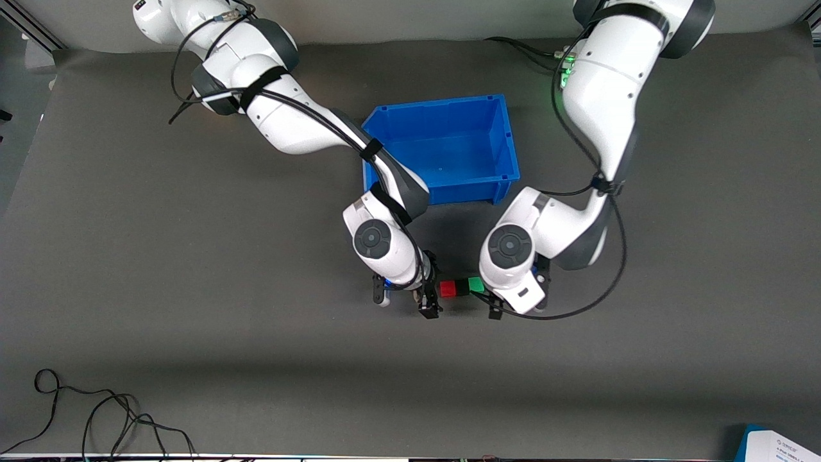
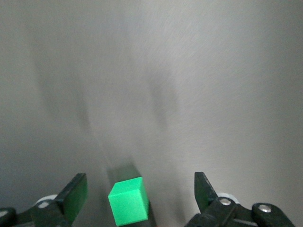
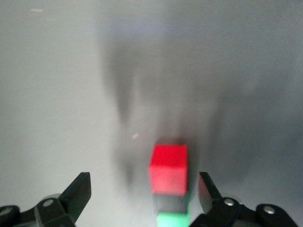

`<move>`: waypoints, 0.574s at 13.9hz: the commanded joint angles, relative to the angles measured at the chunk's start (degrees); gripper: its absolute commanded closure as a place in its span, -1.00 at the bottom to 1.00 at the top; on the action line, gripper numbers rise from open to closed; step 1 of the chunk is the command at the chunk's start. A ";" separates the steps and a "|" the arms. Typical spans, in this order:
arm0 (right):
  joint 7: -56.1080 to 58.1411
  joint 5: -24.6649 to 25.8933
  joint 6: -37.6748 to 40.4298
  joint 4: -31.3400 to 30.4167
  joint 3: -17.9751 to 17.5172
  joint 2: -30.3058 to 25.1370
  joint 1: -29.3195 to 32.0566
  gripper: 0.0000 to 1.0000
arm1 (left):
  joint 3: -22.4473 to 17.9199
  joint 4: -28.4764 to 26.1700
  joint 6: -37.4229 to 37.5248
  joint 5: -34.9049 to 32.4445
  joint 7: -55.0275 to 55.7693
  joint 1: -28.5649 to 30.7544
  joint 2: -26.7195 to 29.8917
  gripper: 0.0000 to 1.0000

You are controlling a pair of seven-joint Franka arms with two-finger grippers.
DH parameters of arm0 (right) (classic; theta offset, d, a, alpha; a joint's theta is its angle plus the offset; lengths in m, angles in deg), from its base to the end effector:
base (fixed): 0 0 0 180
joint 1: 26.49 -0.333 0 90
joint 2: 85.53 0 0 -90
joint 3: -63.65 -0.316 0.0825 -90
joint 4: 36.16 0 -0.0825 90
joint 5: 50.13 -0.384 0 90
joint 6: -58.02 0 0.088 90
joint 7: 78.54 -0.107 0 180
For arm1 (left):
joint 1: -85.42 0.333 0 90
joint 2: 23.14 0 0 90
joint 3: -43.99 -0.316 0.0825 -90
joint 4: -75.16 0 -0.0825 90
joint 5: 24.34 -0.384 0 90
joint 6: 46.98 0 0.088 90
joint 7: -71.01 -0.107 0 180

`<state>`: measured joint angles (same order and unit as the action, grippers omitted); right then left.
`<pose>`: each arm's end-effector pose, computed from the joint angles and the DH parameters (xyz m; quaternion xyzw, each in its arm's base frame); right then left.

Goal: Attach green and red cubes to black cube
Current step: 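Open both grippers, releasing the red and green cubes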

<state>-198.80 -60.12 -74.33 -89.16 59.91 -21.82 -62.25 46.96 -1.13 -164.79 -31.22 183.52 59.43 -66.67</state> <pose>0.6403 0.5024 0.2221 -0.7029 0.6912 0.0727 0.1514 0.6511 -0.3433 0.2765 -0.7597 -0.6491 -0.0271 0.0274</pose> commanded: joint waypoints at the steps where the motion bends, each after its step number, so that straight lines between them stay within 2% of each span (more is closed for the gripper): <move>1: 3.34 2.51 8.30 -2.98 0.75 -7.00 1.48 -1.00 | -0.59 1.50 6.43 -0.77 -5.25 2.24 6.58 -1.00; 3: 12.54 2.87 12.01 -8.41 1.36 -13.40 2.10 -1.00 | -0.41 1.50 11.08 -0.24 -10.44 5.23 11.68 -1.00; 5: 18.47 2.78 16.82 -13.95 4.43 -19.64 2.36 -1.00 | -0.24 1.50 15.22 -0.06 -16.06 8.30 16.34 -1.00; 8: 30.49 2.69 25.27 -15.12 6.20 -24.50 4.64 -1.00 | 0.02 1.58 19.70 0.02 -23.53 13.23 21.71 -1.00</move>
<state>-175.05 -58.11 -52.80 -98.53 65.34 -40.29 -58.90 46.38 2.19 -147.63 -31.35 164.85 69.83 -48.96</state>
